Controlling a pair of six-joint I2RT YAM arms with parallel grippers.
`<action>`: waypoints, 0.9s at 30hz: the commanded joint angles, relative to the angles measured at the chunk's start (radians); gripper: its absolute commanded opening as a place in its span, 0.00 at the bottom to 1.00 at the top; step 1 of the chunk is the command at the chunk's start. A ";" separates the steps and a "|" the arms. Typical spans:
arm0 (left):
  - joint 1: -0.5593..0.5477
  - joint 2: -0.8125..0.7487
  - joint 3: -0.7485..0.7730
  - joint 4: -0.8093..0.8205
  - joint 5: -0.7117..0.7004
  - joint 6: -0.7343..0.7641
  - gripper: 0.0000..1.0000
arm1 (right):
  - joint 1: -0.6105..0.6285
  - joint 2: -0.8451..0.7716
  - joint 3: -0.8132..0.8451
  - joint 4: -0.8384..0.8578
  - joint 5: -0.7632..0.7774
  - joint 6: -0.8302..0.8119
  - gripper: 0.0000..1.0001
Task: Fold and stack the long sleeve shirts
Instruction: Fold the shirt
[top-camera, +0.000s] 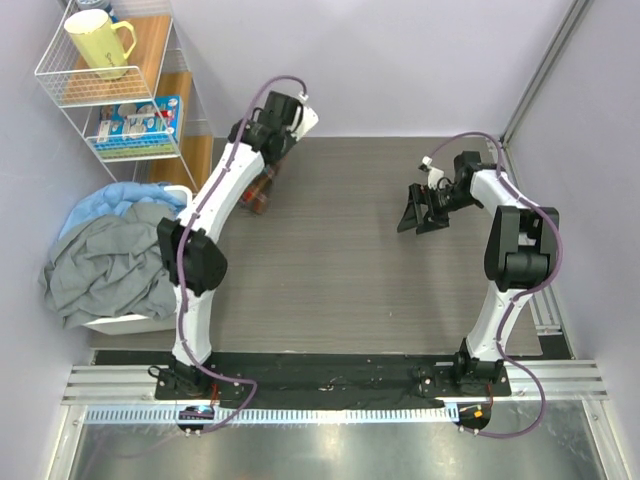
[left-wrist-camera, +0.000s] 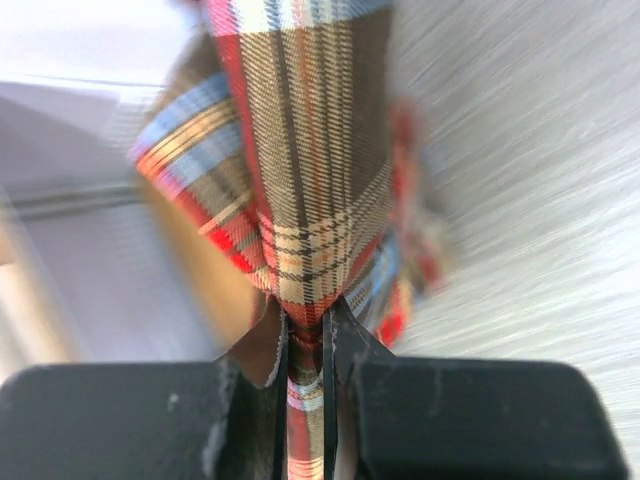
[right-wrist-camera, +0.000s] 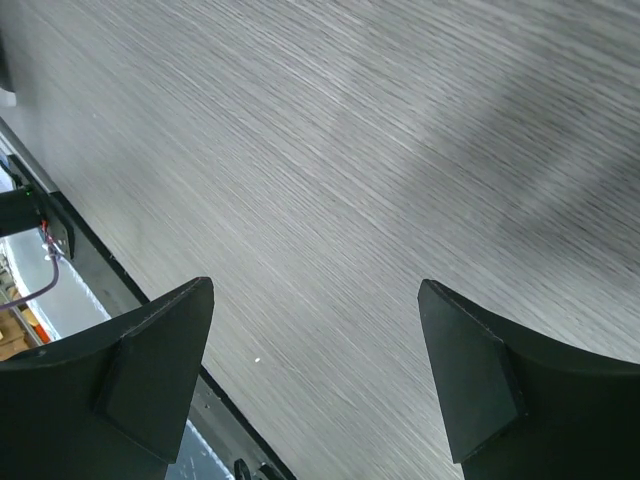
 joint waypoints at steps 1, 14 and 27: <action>-0.145 -0.152 -0.245 0.220 -0.202 0.301 0.00 | -0.004 -0.062 -0.017 0.035 -0.042 0.036 0.89; -0.503 0.070 -0.465 0.059 0.049 -0.156 0.00 | -0.062 -0.081 -0.118 0.055 -0.044 0.087 0.89; -0.424 -0.175 -0.392 0.022 0.705 -0.242 0.70 | -0.088 -0.181 -0.266 0.122 -0.079 0.212 0.89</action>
